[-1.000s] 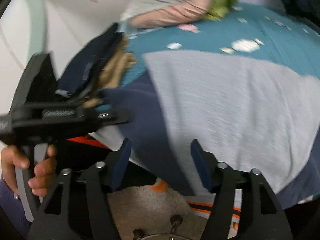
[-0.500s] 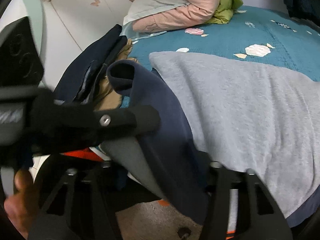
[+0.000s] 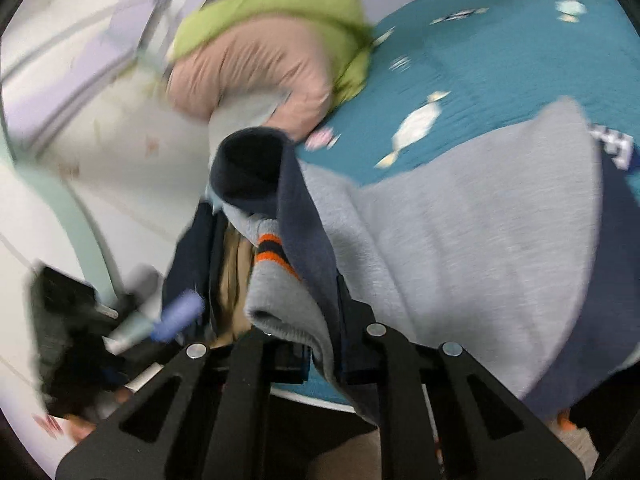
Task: Fold large clothes
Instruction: 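Grasp the orange-striped hem with the left tool while the right tool grasps the sleeve end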
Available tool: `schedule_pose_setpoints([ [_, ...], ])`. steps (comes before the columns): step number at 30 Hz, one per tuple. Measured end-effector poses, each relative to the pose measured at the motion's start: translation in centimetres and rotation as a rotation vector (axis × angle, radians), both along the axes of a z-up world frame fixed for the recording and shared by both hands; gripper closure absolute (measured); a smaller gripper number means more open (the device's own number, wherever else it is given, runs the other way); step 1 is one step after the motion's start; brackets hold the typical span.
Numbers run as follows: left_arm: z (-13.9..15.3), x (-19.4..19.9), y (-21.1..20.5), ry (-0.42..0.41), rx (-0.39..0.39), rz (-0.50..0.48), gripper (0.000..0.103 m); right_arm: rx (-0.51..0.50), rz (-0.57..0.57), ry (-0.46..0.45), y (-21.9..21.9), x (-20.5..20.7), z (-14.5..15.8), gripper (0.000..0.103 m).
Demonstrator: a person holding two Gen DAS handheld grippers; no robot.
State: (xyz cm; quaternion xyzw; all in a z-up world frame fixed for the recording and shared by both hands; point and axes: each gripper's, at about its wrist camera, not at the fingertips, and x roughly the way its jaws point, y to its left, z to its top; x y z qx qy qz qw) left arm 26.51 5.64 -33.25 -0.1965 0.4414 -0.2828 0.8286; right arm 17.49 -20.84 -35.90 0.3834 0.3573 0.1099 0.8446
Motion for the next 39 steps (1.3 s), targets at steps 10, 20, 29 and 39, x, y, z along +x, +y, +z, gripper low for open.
schedule_pose_setpoints([
  [10, -8.3, -0.3, -11.3, 0.123, 0.257, -0.155, 0.028, -0.045, -0.265, 0.127, -7.8, -5.3, -4.0, 0.095],
  [20, -12.0, -0.4, -12.8, 0.224, 0.292, -0.115, 0.018, -0.150, -0.261, 0.141, -7.3, -6.8, -3.1, 0.095],
  [29, -13.6, 0.0, -14.0, 0.276, 0.319, -0.126, 0.016, 0.045, -0.335, 0.312, -10.5, -7.6, -7.1, 0.073],
  [39, -14.0, 0.9, -16.2, 0.305, 0.303, -0.147, 0.016, 0.189, -0.375, 0.388, -13.6, -9.4, -9.1, 0.045],
])
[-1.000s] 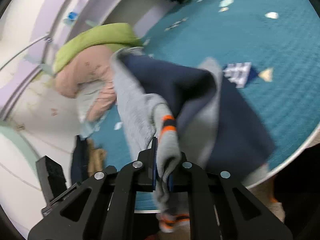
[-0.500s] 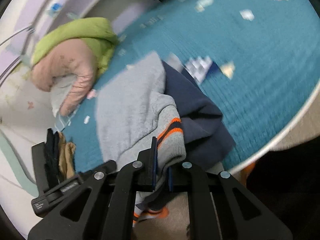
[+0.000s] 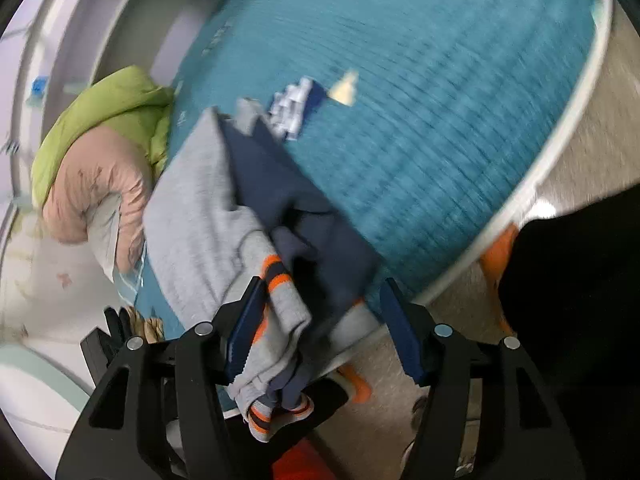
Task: Fold large clothes
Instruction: 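Grasp the orange-striped hem with the left tool while the right tool grasps the sleeve end, then lift the folded jacket with both tools and carry it toward the clothes stack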
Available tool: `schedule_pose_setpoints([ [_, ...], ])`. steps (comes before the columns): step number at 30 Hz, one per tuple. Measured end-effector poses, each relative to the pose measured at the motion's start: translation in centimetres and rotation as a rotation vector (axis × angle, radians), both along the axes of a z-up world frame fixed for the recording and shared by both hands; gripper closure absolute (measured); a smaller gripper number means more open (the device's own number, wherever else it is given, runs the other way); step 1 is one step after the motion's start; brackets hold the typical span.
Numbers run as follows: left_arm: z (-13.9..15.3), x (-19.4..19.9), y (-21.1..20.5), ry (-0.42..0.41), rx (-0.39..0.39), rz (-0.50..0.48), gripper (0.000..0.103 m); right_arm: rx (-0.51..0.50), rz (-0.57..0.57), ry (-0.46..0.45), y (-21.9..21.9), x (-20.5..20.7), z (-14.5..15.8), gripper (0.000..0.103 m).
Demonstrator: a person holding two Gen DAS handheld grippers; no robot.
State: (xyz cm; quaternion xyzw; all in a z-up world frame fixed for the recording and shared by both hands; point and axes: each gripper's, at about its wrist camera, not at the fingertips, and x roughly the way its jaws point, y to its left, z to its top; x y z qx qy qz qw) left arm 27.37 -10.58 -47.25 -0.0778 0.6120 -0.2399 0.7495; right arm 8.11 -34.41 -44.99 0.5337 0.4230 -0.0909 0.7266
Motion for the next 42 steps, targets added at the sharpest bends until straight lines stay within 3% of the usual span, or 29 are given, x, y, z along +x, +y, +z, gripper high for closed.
schedule_pose_setpoints([
  [2, 0.1, 0.1, 0.0, 0.000, -0.008, -0.004, 0.018, 0.024, -0.005, -0.006, 0.0, 0.3, -0.3, 0.045],
  [3, 0.1, 0.0, 0.2, -0.001, -0.016, -0.011, 0.022, 0.027, 0.001, -0.010, -0.1, 0.4, -0.5, 0.045],
  [4, 0.3, -0.1, 0.2, -0.006, -0.034, -0.024, 0.032, 0.033, 0.008, -0.015, -0.2, 0.5, -0.6, 0.045],
  [5, 0.5, -0.1, 0.3, -0.012, -0.030, -0.029, 0.033, 0.042, 0.009, -0.016, -0.3, 0.4, -0.9, 0.044],
  [10, 0.4, 0.1, -0.1, 0.001, -0.039, -0.037, 0.034, 0.147, -0.015, -0.033, -0.6, 0.4, -2.5, 0.039],
  [16, 0.6, -0.2, -0.2, -0.009, -0.029, -0.053, 0.034, 0.186, -0.015, -0.050, -1.0, 0.4, -2.9, 0.034],
  [20, 0.6, -0.3, -0.2, -0.004, -0.029, -0.053, 0.034, 0.291, 0.002, -0.095, -0.6, 0.6, -3.2, 0.034],
  [27, 0.5, -0.2, 0.2, 0.011, -0.044, -0.046, 0.034, 0.383, -0.049, -0.138, -0.9, 1.1, -3.5, 0.036],
  [29, 0.5, -0.1, 0.3, 0.012, -0.049, -0.043, 0.034, 0.358, -0.012, -0.186, -0.7, 1.7, -2.2, 0.039],
  [40, 0.3, 0.0, 0.2, 0.037, -0.047, -0.007, 0.030, 0.206, -0.016, -0.146, -0.1, 5.5, -2.2, 0.038],
  [42, 0.2, 0.0, 0.1, 0.043, -0.049, 0.004, 0.028, 0.152, -0.002, -0.141, 0.6, 6.1, -1.5, 0.041],
])
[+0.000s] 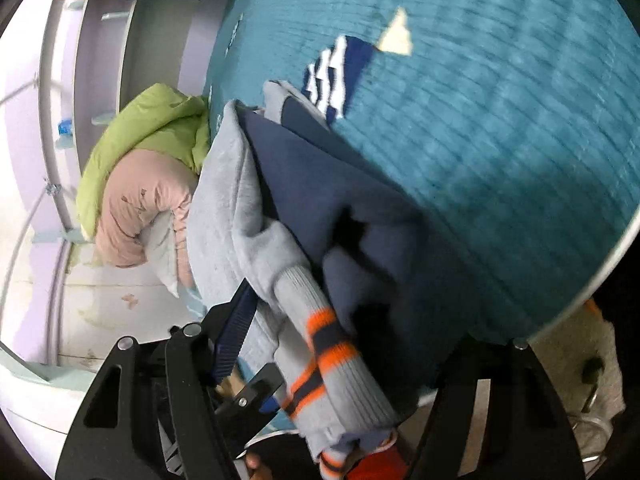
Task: Fold large clothes
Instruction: 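Lift the folded jacket with both tools and carry it toward the clothes stack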
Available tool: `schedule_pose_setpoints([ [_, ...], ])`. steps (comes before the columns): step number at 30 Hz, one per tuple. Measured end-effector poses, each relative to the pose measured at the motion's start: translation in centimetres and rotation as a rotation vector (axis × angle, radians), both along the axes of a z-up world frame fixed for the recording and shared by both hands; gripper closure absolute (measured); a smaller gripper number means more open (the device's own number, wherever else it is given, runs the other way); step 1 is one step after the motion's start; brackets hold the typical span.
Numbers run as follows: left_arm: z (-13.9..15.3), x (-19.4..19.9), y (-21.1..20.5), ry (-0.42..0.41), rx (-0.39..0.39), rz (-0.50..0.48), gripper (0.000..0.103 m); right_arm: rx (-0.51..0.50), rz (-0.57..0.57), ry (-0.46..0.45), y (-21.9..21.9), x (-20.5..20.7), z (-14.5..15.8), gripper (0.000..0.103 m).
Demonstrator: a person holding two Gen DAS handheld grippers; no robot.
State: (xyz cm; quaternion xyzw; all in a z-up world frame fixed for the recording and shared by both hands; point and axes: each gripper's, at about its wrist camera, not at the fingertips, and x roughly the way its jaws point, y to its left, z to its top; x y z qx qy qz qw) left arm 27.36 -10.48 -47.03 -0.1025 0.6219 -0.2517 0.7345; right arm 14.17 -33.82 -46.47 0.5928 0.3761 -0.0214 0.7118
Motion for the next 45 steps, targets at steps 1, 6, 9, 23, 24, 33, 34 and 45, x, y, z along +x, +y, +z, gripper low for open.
schedule_pose_setpoints([
  [1, -0.1, 0.1, 0.0, 0.005, -0.002, 0.011, 0.025, -0.031, 0.009, -0.001, 0.3, 0.0, 0.5, 0.052],
  [6, -0.6, 0.8, 0.2, 0.047, -0.046, 0.073, 0.018, -0.058, 0.037, -0.031, 0.6, 1.1, 1.0, 0.061],
  [9, -0.8, 1.0, -0.2, 0.048, -0.060, 0.098, 0.012, 0.042, 0.014, -0.022, 0.0, 1.4, -1.6, 0.061],
  [23, 6.0, -1.8, -2.4, -0.300, 0.154, -0.088, 0.060, -0.488, 0.233, -0.090, 5.6, 3.9, 7.7, 0.076],
  [24, 6.6, -1.9, -2.0, -0.310, 0.140, -0.083, 0.060, -0.511, 0.239, -0.108, 5.8, 3.4, 8.3, 0.076],
  [33, 13.1, -2.2, 2.6, -0.448, 0.092, -0.038, 0.061, -0.593, 0.319, -0.255, 10.3, 4.9, 14.5, 0.076],
  [34, 14.0, -2.0, 3.7, -0.458, 0.084, -0.027, 0.061, -0.599, 0.333, -0.277, 11.2, 5.2, 15.3, 0.076],
  [45, 24.6, 1.0, 20.6, -0.671, 0.111, 0.192, 0.061, -0.602, 0.549, -0.583, 27.4, 12.9, 24.4, 0.076],
])
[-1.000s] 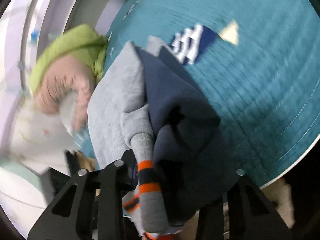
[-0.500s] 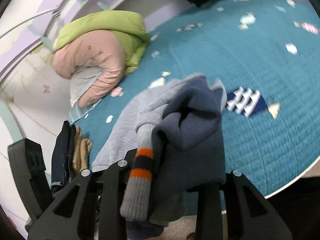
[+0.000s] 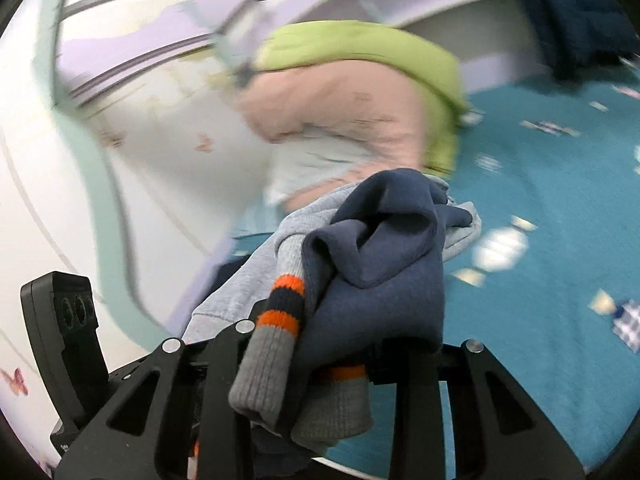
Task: Fold large clothes
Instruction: 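Lift the folded jacket with both tools and carry it toward the clothes stack, then lower the jacket onto the clothes stack with both tools and open them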
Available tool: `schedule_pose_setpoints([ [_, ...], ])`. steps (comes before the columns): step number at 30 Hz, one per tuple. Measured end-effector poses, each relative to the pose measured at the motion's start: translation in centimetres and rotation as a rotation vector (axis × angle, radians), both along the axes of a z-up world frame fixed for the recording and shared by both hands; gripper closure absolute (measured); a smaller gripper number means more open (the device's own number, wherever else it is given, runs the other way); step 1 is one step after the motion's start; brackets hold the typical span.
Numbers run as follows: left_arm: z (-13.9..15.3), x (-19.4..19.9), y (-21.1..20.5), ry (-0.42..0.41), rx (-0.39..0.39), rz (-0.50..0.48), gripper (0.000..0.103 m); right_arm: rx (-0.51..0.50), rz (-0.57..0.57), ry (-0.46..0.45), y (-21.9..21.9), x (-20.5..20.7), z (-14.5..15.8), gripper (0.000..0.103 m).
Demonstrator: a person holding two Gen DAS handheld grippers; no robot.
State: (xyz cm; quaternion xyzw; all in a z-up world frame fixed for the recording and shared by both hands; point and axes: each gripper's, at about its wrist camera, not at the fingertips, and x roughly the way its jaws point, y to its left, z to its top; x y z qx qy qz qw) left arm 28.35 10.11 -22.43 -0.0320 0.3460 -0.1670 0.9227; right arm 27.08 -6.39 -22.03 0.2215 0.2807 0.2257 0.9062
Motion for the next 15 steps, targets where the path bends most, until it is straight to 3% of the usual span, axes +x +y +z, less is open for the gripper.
schedule_pose_setpoints([
  [4, 3.5, 2.0, 7.5, -0.073, 0.030, 0.096, 0.061, 0.014, 0.093, -0.062, 8.2, 3.9, 2.8, 0.076],
  [8, 5.1, 4.1, 15.0, -0.125, 0.079, 0.160, 0.061, 0.036, 0.155, -0.080, 15.5, 6.9, 3.5, 0.076],
  [12, 3.9, 5.2, 21.2, -0.128, 0.092, 0.175, 0.061, 0.058, 0.205, -0.024, 20.8, 8.9, 0.9, 0.075],
  [15, 0.2, 5.4, 24.9, -0.078, 0.080, 0.191, 0.061, 0.052, 0.232, 0.067, 23.8, 9.2, -3.1, 0.075],
])
